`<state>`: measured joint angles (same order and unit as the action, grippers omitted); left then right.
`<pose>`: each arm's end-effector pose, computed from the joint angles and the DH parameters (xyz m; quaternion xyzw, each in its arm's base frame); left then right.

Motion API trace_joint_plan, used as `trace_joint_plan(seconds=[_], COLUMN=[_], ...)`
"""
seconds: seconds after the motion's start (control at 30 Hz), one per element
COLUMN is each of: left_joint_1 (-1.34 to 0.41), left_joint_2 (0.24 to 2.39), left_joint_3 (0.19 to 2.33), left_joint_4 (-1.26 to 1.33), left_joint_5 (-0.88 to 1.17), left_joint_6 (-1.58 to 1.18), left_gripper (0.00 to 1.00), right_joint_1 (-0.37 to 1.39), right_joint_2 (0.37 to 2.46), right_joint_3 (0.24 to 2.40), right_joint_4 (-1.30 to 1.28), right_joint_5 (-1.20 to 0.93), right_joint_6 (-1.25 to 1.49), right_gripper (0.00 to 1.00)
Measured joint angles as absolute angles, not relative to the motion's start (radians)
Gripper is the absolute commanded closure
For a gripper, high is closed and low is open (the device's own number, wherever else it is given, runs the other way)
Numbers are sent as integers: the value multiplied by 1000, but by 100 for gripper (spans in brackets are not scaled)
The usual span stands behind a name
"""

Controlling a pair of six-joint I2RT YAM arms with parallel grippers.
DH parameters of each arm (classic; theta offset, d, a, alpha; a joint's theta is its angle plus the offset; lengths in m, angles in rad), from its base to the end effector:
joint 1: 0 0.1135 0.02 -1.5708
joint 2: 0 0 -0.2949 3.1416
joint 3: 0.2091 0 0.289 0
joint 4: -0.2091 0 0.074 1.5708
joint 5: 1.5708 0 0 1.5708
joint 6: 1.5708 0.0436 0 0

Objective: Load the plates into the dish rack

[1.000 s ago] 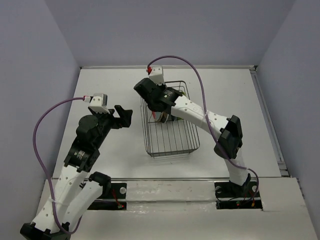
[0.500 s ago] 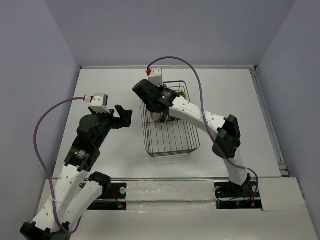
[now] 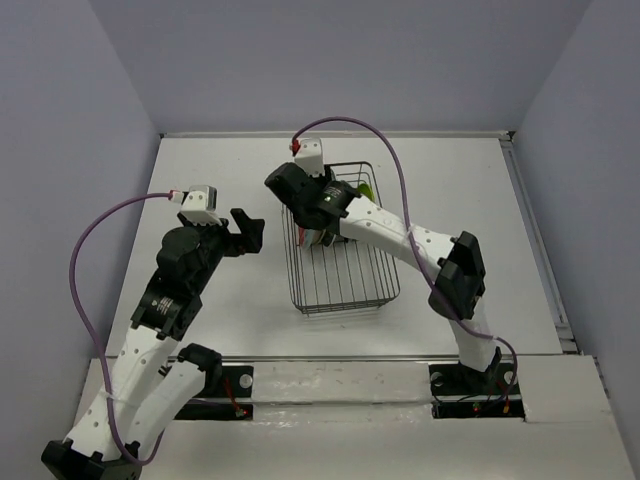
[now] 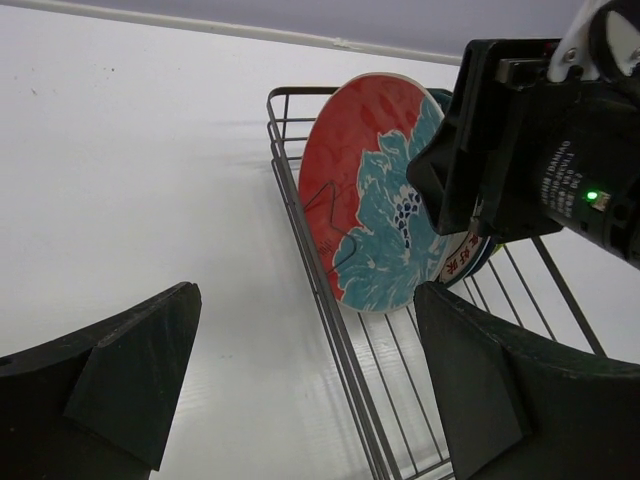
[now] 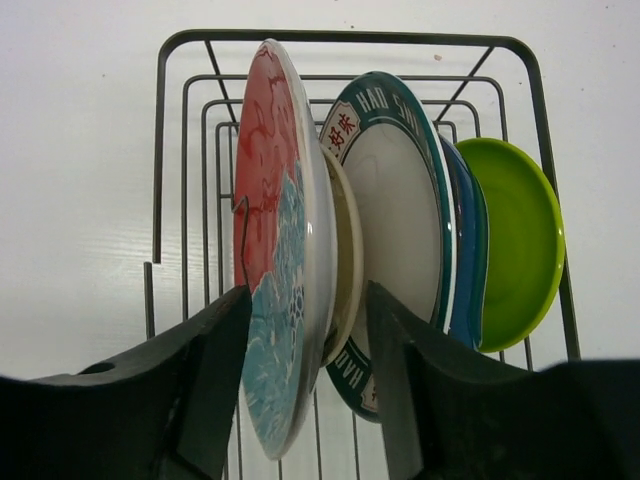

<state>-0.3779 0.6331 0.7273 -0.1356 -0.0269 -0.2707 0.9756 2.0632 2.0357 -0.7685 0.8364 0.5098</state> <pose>0.1636 -0.0637 0.3694 0.0294 0.7210 -0.2114 0.6593 0.3160 0.4090 0.3518 -0.0460 0.8587 -0.0435 0.5086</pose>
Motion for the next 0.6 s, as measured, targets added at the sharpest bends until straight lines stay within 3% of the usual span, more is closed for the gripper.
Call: trace_joint_plan(seconds=[0.03, 0.13, 0.23, 0.6], left_joint_1=[-378, -378, -377, -371], left_joint_2=[634, 635, 635, 568], left_joint_3=[727, 726, 726, 692], left_joint_4=[-136, -136, -136, -97], left_joint_5=[-30, -41, -52, -49], left_joint_6=[-271, -271, -270, -265], left_gripper=[1, 1, 1, 1], right_joint_1=[976, 976, 978, 984], right_joint_2=[2053, 1974, 1817, 923], right_joint_3=[2028, 1965, 1824, 1147], right_joint_4=[-768, -743, -664, -336], right_joint_5=[831, 798, 738, 708], right_joint_6=[506, 491, 464, 331], right_gripper=[27, 11, 0, 0])
